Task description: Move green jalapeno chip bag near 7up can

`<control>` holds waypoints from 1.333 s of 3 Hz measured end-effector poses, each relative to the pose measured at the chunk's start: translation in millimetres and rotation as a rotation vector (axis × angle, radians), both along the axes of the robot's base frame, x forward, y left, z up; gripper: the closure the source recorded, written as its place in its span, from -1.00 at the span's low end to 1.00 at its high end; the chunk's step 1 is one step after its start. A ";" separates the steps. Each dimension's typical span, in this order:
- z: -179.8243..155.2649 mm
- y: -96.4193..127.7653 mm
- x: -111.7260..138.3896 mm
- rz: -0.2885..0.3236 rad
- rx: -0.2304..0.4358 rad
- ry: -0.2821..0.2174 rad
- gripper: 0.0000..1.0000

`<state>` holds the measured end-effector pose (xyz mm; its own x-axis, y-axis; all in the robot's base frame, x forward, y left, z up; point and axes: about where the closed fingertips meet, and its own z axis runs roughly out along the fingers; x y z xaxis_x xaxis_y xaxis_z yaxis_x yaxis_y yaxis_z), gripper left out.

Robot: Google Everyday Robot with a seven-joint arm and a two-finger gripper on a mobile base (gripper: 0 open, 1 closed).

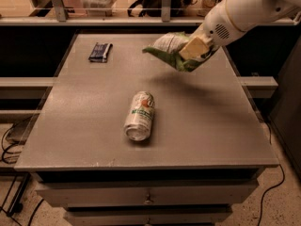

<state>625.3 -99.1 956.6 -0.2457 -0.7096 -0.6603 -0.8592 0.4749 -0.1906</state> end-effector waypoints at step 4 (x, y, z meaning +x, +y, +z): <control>-59.5 13.2 -73.9 0.083 0.030 0.169 -0.76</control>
Offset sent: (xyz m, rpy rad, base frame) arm -0.0904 0.0155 -0.0732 0.0235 0.2207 0.1114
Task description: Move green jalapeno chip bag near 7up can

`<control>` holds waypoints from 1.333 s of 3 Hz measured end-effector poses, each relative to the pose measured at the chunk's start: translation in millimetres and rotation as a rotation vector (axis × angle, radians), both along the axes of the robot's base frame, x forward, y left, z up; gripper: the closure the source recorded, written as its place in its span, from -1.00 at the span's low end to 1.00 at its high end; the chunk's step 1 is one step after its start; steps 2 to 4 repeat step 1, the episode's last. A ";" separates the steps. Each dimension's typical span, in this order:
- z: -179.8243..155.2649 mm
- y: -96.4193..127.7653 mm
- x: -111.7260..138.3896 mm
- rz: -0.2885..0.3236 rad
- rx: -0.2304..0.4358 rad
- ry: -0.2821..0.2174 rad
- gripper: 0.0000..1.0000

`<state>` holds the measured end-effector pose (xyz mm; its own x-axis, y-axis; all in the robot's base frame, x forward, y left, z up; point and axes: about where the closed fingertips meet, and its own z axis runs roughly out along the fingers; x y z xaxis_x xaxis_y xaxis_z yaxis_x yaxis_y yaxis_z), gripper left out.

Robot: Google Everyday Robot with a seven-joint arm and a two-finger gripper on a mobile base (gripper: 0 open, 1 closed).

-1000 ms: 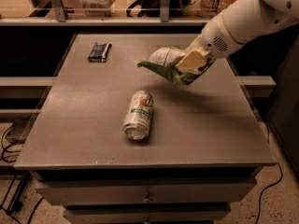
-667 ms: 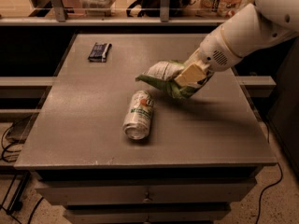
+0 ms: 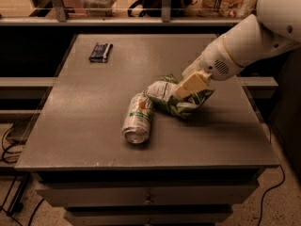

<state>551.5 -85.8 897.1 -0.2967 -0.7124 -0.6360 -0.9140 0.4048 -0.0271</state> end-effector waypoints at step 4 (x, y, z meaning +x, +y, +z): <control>0.4 1.3 -0.7 0.002 -0.001 0.000 -1.00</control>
Offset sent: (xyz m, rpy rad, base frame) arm 0.0000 0.0000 0.0000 0.0000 0.0000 0.0000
